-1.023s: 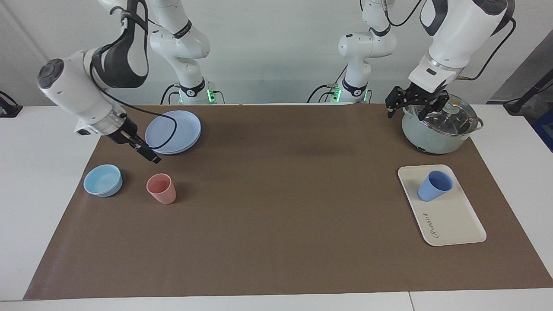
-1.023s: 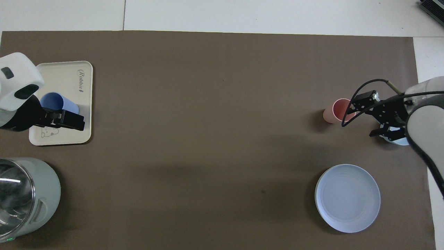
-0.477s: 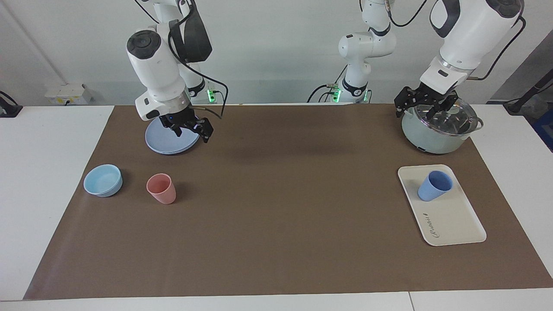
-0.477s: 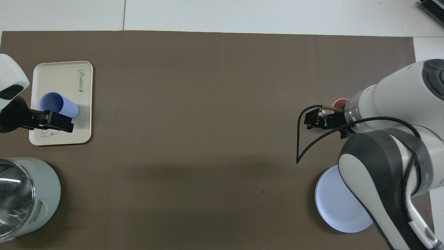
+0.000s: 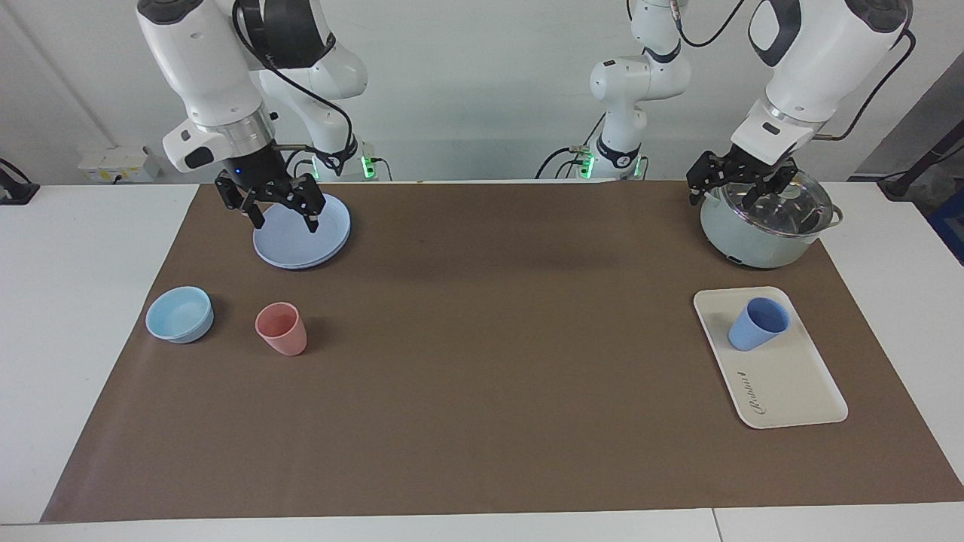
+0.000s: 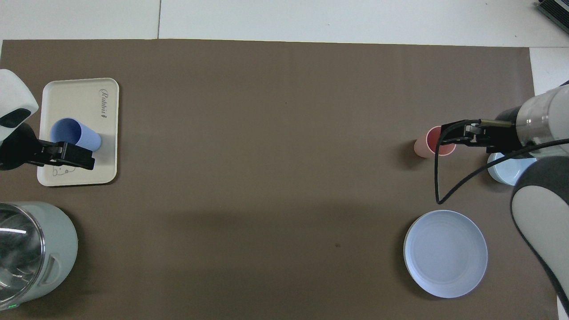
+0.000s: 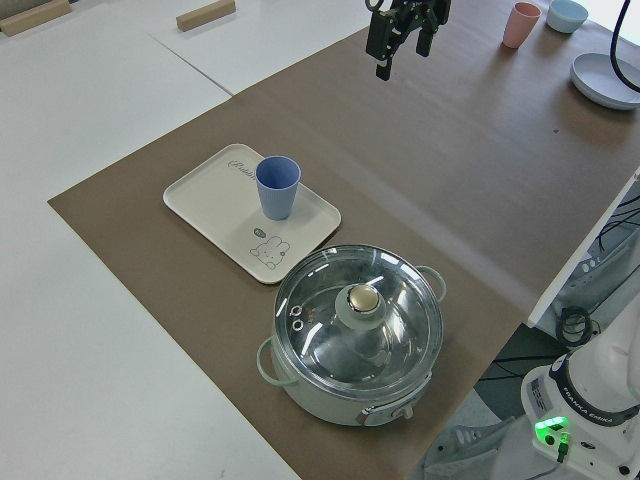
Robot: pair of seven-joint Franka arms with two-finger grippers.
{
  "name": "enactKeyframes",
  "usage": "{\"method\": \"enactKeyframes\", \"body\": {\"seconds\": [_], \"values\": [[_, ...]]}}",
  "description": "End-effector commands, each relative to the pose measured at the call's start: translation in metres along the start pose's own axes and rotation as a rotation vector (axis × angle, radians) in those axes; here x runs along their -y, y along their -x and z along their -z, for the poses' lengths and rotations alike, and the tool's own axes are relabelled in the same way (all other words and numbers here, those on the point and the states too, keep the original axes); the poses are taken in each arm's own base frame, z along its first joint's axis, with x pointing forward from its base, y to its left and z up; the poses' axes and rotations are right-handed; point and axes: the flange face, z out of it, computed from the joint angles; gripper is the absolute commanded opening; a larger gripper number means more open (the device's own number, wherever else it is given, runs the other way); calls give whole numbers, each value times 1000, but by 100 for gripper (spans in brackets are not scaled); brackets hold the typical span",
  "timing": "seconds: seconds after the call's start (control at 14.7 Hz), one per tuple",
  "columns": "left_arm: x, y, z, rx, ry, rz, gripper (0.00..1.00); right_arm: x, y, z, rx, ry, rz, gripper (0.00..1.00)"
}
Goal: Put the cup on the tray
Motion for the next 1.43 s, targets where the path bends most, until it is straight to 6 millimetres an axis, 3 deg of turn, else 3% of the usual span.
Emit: {"method": "enactKeyframes", "body": {"seconds": [0.0,0.2,1.36], "values": [[2,8,1,6,-2,-4,100,-6,-6,27,-8,25,43,99],[1,7,1,6,-2,-6,100,-9,-1,46,20,34,63,99],[2,8,1,6,-2,-4,100,5,13,37,65,34,141,99]]}}
